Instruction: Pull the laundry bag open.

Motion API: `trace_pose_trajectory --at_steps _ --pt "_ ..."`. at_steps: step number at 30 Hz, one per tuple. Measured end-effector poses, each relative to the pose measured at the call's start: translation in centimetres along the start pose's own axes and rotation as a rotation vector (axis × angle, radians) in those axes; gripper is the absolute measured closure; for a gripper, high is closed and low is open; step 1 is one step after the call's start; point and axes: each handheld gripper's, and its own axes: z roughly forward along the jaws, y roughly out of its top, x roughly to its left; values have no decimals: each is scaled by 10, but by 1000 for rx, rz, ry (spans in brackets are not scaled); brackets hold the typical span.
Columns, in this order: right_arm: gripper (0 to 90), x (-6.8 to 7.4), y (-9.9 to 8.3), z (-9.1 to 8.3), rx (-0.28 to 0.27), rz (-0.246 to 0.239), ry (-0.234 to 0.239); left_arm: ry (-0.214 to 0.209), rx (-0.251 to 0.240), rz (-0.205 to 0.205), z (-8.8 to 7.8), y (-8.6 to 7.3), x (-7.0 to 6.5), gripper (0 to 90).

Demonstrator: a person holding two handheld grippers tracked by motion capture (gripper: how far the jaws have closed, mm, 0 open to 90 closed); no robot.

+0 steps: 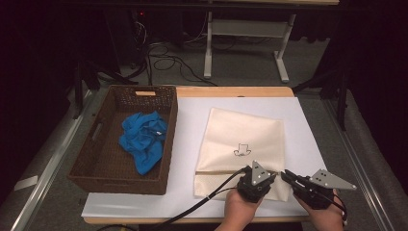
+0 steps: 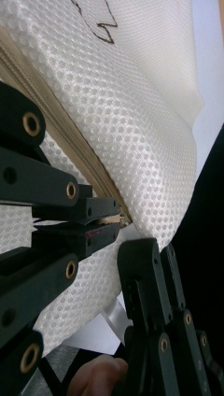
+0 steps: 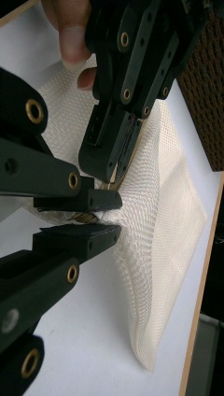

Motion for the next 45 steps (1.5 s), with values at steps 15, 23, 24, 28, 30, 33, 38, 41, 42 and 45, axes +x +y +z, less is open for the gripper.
trace_pose_trajectory --at_steps 15,23,24,28,30,33,38,41,42,45 --pt "848 1 0 0 2 -5 8 6 9 -32 -3 1 2 872" --pt "850 -1 -1 -1 -7 11 6 19 24 -29 -2 5 -2 872" --pt "850 -1 -1 -1 -3 15 2 23 27 -16 -2 4 -4 872" --pt "849 -2 -1 0 -2 22 -2 23 22 17 -5 3 -9 873" --pt "849 -2 -1 0 -2 17 -5 22 21 19 -6 3 -9 872" --pt "850 0 -1 0 1 12 -5 22 19 18 -6 3 -8 872" --pt "849 1 -1 1 -2 3 -1 30 17 -4 -5 2 -4 872" --pt "850 3 -1 1 7 -1 1 43 20 -33 -3 1 -1 872" --pt "851 3 -1 1 7 -7 -4 66 20 -38 -3 1 0 873" --pt "852 0 0 -2 -8 7 -14 73 17 -97 -7 -3 14 873"
